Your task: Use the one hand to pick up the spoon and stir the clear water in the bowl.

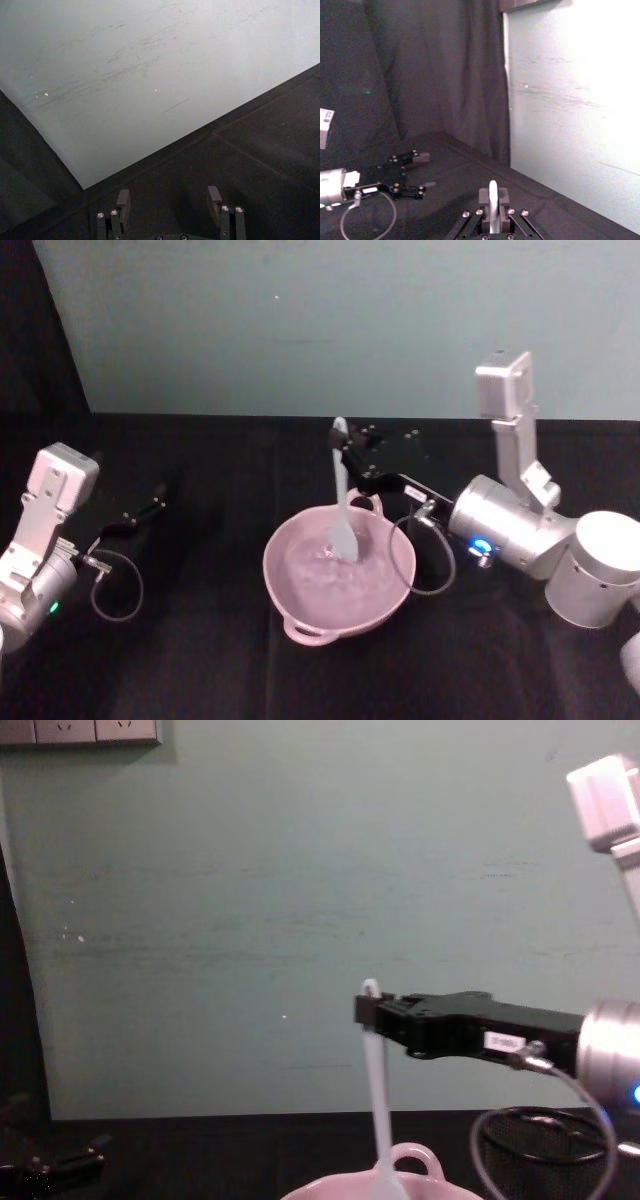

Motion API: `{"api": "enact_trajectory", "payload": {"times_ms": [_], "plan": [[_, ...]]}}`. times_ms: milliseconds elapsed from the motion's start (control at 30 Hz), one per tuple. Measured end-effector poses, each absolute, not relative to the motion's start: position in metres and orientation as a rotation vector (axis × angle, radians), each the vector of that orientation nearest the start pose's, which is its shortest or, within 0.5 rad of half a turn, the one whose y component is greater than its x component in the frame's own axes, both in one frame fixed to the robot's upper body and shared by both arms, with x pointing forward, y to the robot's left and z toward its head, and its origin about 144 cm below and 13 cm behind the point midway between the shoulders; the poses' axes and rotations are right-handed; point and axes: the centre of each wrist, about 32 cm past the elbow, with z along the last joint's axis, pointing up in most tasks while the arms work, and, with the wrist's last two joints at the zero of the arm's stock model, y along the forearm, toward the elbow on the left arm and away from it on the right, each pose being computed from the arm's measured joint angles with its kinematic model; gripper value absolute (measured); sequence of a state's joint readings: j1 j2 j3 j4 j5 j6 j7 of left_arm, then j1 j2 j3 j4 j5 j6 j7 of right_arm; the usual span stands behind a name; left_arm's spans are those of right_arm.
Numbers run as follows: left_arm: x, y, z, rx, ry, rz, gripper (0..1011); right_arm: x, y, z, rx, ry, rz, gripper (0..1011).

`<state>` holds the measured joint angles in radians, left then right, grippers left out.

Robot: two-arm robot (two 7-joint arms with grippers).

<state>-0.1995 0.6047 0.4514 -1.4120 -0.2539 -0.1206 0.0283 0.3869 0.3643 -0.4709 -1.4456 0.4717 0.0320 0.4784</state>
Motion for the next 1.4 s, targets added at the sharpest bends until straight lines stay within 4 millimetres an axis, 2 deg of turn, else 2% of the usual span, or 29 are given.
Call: {"api": "enact_trajectory", "payload": {"times_ms": [233, 367, 533, 767, 967, 1100, 1400], "plan": [[0.489, 0.310, 1.140, 0.304, -0.285, 1.248, 1005, 0.525, -0.225, 1.212, 0.017, -0.052, -0.736, 110], [0.489, 0.310, 1.140, 0.304, -0.285, 1.248, 1005, 0.518, -0.225, 1.213, 0.009, -0.051, -0.725, 110], [0.489, 0.310, 1.140, 0.304, -0.285, 1.248, 1005, 0.510, -0.216, 1.211, -0.005, -0.043, -0.689, 110], [0.489, 0.310, 1.140, 0.304, -0.285, 1.248, 1005, 0.504, -0.193, 1.209, -0.001, -0.029, -0.607, 110], [0.489, 0.310, 1.140, 0.304, -0.285, 1.248, 1005, 0.512, -0.177, 1.208, 0.013, -0.023, -0.568, 110], [0.489, 0.310, 1.140, 0.304, -0.285, 1.248, 1005, 0.521, -0.174, 1.207, 0.024, -0.017, -0.569, 110], [0.489, 0.310, 1.140, 0.304, -0.285, 1.248, 1005, 0.541, -0.184, 1.204, 0.039, -0.004, -0.612, 110]]}}
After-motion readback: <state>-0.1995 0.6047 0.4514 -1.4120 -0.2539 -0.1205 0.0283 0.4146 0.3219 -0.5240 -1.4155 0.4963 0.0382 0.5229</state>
